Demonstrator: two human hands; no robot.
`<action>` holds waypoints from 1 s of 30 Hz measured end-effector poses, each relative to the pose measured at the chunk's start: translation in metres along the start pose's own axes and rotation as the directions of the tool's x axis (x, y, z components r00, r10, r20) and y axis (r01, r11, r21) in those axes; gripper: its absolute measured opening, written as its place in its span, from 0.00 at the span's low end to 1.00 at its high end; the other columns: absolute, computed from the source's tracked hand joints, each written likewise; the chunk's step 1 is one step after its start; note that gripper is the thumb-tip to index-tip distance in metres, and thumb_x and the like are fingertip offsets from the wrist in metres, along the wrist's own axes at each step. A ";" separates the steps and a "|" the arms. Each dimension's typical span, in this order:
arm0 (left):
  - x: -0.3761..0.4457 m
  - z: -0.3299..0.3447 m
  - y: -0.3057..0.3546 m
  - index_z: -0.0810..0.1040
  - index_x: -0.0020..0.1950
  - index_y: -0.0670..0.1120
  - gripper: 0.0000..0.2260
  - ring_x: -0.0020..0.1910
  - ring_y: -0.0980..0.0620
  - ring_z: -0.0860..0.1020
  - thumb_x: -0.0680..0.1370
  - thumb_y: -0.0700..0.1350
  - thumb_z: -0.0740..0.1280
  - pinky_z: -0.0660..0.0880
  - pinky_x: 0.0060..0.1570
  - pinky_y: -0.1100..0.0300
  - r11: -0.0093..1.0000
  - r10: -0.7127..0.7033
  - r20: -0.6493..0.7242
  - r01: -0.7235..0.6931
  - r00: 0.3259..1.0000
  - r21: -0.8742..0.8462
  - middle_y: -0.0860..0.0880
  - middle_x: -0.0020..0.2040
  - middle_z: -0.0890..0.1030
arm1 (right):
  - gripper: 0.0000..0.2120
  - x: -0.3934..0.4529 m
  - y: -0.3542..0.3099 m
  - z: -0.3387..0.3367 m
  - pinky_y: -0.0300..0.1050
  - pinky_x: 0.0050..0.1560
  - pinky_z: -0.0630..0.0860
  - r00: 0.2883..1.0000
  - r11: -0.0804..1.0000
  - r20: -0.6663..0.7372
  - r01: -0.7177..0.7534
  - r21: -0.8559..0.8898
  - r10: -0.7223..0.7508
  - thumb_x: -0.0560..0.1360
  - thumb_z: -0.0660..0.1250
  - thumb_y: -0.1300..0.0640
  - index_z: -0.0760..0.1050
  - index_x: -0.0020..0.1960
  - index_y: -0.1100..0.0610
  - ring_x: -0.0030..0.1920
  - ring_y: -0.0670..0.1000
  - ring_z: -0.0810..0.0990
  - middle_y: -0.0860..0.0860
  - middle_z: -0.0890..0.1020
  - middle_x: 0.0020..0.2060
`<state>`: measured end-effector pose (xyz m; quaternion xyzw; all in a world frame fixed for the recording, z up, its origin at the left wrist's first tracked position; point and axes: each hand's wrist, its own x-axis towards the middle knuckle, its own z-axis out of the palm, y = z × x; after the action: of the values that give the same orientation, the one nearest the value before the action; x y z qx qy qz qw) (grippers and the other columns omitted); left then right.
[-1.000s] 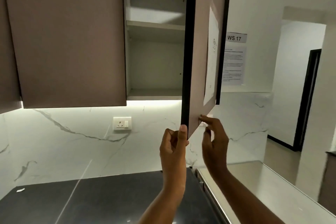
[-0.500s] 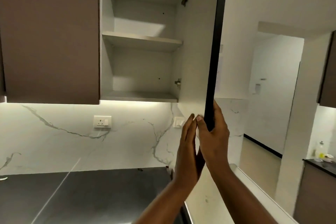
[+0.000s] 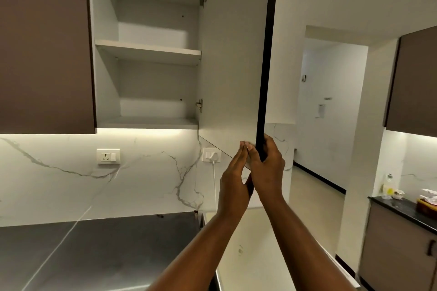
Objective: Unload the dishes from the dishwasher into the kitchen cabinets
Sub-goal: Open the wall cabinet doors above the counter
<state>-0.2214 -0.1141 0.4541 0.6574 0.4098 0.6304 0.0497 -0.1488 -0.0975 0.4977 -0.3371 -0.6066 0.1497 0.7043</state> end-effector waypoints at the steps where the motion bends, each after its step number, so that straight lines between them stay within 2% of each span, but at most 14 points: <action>1: 0.001 0.003 0.000 0.61 0.78 0.45 0.33 0.75 0.58 0.63 0.75 0.40 0.72 0.64 0.72 0.64 0.999 0.015 -0.008 -0.015 1.000 0.033 0.52 0.76 0.66 | 0.17 0.002 0.003 -0.003 0.25 0.50 0.74 1.000 1.000 0.002 0.004 0.005 -0.004 0.79 0.67 0.54 0.74 0.67 0.58 0.49 0.38 0.80 0.46 0.82 0.51; 2: 0.002 0.008 0.000 0.61 0.78 0.46 0.34 0.75 0.58 0.63 0.75 0.40 0.72 0.64 0.72 0.63 0.999 0.029 -0.014 -0.028 0.999 0.045 0.52 0.76 0.66 | 0.17 0.003 0.006 -0.005 0.24 0.50 0.73 1.000 1.000 0.008 0.004 0.010 -0.005 0.79 0.67 0.54 0.74 0.67 0.58 0.50 0.37 0.79 0.45 0.82 0.52; 5: 0.005 0.018 -0.002 0.61 0.78 0.47 0.35 0.75 0.56 0.65 0.74 0.40 0.73 0.67 0.71 0.60 0.998 0.030 -0.006 -0.030 1.000 0.054 0.52 0.76 0.67 | 0.17 0.009 0.016 -0.013 0.24 0.53 0.73 1.000 1.000 0.011 0.004 0.028 -0.004 0.79 0.67 0.54 0.74 0.67 0.56 0.53 0.41 0.79 0.45 0.81 0.54; 9: 0.010 0.031 -0.005 0.61 0.78 0.48 0.35 0.73 0.53 0.69 0.74 0.42 0.73 0.71 0.69 0.56 0.995 0.029 -0.011 -0.028 1.000 0.101 0.52 0.75 0.68 | 0.16 0.017 0.024 -0.023 0.31 0.56 0.76 1.000 0.999 0.027 -0.006 0.049 0.004 0.79 0.67 0.53 0.74 0.66 0.54 0.54 0.41 0.79 0.43 0.81 0.53; 12: 0.011 0.041 -0.006 0.61 0.78 0.48 0.35 0.72 0.52 0.70 0.74 0.43 0.73 0.72 0.67 0.54 0.992 0.025 -0.024 -0.022 0.999 0.125 0.52 0.74 0.69 | 0.18 0.021 0.029 -0.028 0.32 0.57 0.76 0.999 0.998 0.038 0.000 0.056 -0.002 0.78 0.66 0.52 0.74 0.66 0.56 0.55 0.43 0.80 0.45 0.81 0.55; 15: 0.013 0.045 -0.007 0.57 0.77 0.51 0.37 0.70 0.51 0.72 0.74 0.45 0.73 0.74 0.66 0.52 0.984 0.030 -0.019 -0.027 0.999 0.173 0.52 0.73 0.70 | 0.18 0.023 0.036 -0.030 0.29 0.56 0.75 0.999 0.997 0.036 0.017 0.070 -0.020 0.79 0.66 0.52 0.73 0.66 0.56 0.56 0.42 0.79 0.43 0.81 0.55; 20: 0.016 0.044 -0.006 0.52 0.76 0.52 0.39 0.68 0.49 0.75 0.74 0.45 0.73 0.74 0.65 0.52 0.969 0.028 0.014 -0.030 1.000 0.247 0.51 0.73 0.71 | 0.19 0.026 0.044 -0.032 0.35 0.58 0.77 0.999 0.996 0.043 0.029 0.086 -0.033 0.79 0.65 0.52 0.73 0.67 0.58 0.58 0.46 0.80 0.49 0.82 0.57; 26: 0.014 0.046 -0.006 0.53 0.78 0.51 0.38 0.68 0.48 0.75 0.75 0.45 0.73 0.75 0.65 0.50 0.964 0.021 0.024 -0.026 1.000 0.266 0.50 0.73 0.71 | 0.17 0.027 0.045 -0.035 0.33 0.56 0.77 0.998 0.994 0.063 0.004 0.106 -0.011 0.79 0.66 0.52 0.74 0.66 0.56 0.55 0.41 0.81 0.45 0.82 0.54; 30: 0.013 0.044 -0.004 0.54 0.80 0.53 0.38 0.71 0.49 0.71 0.76 0.45 0.72 0.75 0.64 0.49 0.959 0.020 0.039 -0.030 0.999 0.281 0.53 0.76 0.66 | 0.17 0.026 0.042 -0.033 0.30 0.55 0.76 0.998 0.994 0.069 -0.018 0.105 0.011 0.80 0.65 0.52 0.73 0.67 0.57 0.53 0.38 0.80 0.46 0.82 0.54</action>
<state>-0.1869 -0.0839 0.4536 0.6741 0.4859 0.5545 -0.0451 -0.1033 -0.0598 0.4886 -0.2985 -0.6190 0.1982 0.6989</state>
